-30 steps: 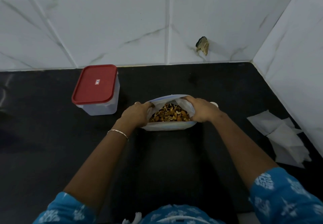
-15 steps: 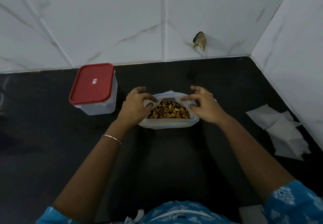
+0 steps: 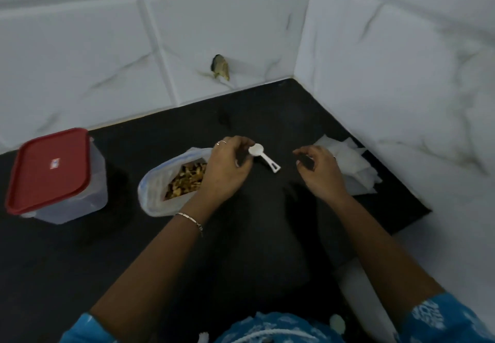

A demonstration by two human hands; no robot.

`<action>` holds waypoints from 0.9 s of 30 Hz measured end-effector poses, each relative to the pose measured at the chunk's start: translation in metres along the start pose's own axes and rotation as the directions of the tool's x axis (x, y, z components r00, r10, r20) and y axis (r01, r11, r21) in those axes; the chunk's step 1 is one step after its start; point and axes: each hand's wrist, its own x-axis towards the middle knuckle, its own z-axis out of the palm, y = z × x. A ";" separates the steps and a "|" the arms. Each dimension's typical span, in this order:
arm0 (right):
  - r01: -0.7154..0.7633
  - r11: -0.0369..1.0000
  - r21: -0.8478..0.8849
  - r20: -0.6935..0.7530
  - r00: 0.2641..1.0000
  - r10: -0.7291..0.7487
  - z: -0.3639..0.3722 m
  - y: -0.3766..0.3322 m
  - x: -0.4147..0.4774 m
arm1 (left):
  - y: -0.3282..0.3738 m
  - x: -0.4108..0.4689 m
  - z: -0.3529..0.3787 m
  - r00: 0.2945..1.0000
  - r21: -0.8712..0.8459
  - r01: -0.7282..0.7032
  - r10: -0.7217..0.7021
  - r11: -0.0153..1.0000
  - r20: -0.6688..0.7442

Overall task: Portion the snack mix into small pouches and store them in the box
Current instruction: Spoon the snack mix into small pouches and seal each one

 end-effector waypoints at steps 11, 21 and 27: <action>-0.192 0.884 -0.426 -0.093 0.981 0.169 -0.053 0.076 -0.013 | 0.034 0.014 0.097 0.897 -0.123 0.206 -0.137 0.971 0.419; -0.132 0.873 -0.469 -0.234 0.972 0.021 -0.060 0.092 -0.010 | 0.040 0.017 0.118 0.817 -0.135 0.354 -0.235 0.926 0.526; -0.137 0.928 -0.348 -0.398 0.917 -0.013 -0.085 0.074 -0.001 | 0.059 0.023 0.118 0.864 -0.299 0.371 -0.209 0.879 0.458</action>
